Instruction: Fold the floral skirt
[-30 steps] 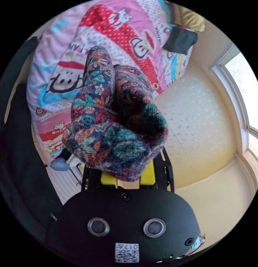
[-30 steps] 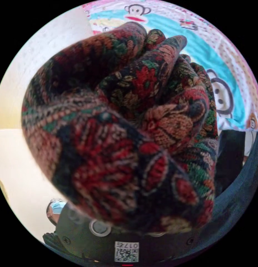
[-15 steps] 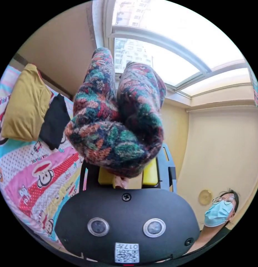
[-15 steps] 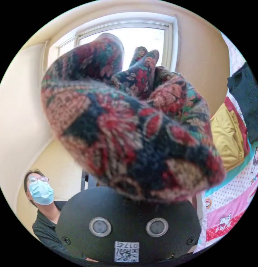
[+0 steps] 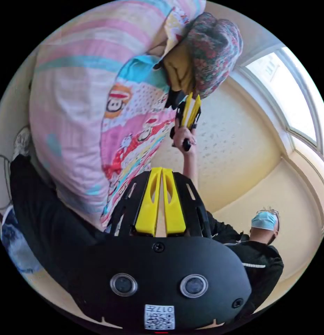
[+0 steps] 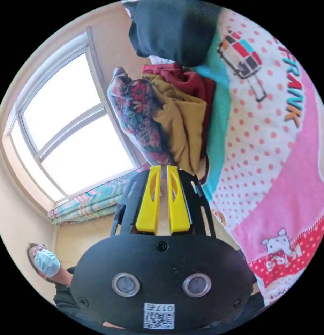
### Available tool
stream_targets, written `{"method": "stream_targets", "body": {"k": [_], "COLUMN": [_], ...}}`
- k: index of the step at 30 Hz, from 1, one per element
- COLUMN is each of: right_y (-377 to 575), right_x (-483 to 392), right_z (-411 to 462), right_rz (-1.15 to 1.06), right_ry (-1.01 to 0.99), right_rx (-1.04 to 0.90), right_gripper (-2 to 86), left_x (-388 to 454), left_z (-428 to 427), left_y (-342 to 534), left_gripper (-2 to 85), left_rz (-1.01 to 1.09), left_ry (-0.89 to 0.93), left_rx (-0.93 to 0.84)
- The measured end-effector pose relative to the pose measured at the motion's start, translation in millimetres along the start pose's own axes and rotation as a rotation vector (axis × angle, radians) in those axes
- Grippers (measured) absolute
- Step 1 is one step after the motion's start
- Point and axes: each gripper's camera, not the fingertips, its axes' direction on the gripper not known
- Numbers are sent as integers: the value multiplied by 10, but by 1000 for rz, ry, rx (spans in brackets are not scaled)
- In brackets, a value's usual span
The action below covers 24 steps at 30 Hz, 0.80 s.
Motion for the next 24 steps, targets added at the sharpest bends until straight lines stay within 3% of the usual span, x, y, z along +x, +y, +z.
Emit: {"method": "stream_targets", "body": {"k": [5,7,12,18,20,24], "right_y": [734,1079,2401,5231,6442,7965], "right_x": [31,-139,-1262,-2840,-3022,-2740], "right_z": [-614,-945,-1966,-2253,-1844,-948], "right_rz": [48,19,-233,-582,-687,-793], "right_ry": [108,164,458,972,1120,1279], "right_rx": [67,99,317,854,1104,1442], "right_gripper": [8,6,4,4,4,4], "left_x": [433,955,3083,4590,4716,4658], "left_z": [-351,-268,544,1810,2263,3278], "left_y": [403,315,213,874,1121,1809], "left_gripper": [-10,-10,-9,-9,-9,-8], "left_rz": [-59,41,569,1062,1131,1238], "left_ry": [-194,-262,-568,-831,-814,-724], "left_rx": [-31,-84,-279,-422,-529,-867]}}
